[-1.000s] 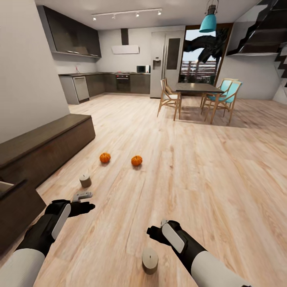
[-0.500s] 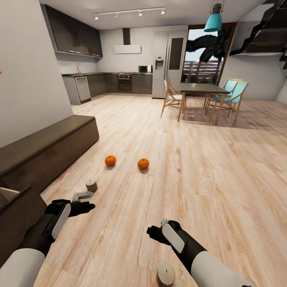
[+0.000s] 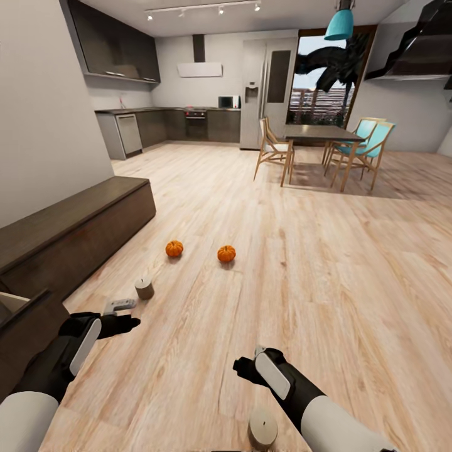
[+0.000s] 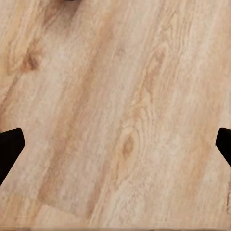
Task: Place each of the two pumpkins and all three candles from the living room inside a cabinet in the living room (use any cabinet), then make sure every cabinet is closed, and position the cauldron so it is next to a table in the living room.
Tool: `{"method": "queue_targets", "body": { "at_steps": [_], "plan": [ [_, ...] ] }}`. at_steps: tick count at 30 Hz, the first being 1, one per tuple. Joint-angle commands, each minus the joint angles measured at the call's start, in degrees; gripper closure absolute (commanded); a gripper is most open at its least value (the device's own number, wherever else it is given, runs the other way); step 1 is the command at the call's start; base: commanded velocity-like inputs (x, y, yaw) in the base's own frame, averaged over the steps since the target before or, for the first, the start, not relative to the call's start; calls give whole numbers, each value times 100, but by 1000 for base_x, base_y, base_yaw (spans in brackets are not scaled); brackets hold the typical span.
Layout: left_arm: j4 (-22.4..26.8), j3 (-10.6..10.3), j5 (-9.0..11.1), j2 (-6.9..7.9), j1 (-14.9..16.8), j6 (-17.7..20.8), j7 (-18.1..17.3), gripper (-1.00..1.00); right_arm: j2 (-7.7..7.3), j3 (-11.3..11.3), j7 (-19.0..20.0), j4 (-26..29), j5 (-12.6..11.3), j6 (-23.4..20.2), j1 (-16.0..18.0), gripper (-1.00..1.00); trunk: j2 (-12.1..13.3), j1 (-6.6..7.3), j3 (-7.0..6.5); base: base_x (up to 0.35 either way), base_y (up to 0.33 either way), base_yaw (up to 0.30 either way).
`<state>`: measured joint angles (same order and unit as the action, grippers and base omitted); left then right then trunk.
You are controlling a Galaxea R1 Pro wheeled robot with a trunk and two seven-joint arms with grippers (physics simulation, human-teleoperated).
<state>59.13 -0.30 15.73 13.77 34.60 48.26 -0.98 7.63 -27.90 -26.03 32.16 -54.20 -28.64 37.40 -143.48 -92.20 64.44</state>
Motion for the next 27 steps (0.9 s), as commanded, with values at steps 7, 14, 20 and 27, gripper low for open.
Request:
{"method": "queue_targets", "body": {
  "at_steps": [7, 14, 20, 27],
  "plan": [
    [-14, -13, -30, -3, 3, 24, 2, -100, -7, -23, -424, -7, 18, -18, 4, -100, -12, -16, 161, 0, 0, 0],
    [-1, -16, -25, -5, 3, 25, 1, -100, -7, -23, -617, -9, 29, -22, 4, -100, -21, -35, 316, 0, 0, 0],
    [39, -25, 18, -5, 3, 36, -47, -100, -7, -22, -630, -16, 24, -23, 4, -100, -29, -50, 449, 0, 0, 0],
    [62, 2, 216, 38, 3, 432, -379, -100, -5, -23, -627, -21, 23, -13, 4, -100, -39, -68, 604, 0, 0, 0]
  ]
}}
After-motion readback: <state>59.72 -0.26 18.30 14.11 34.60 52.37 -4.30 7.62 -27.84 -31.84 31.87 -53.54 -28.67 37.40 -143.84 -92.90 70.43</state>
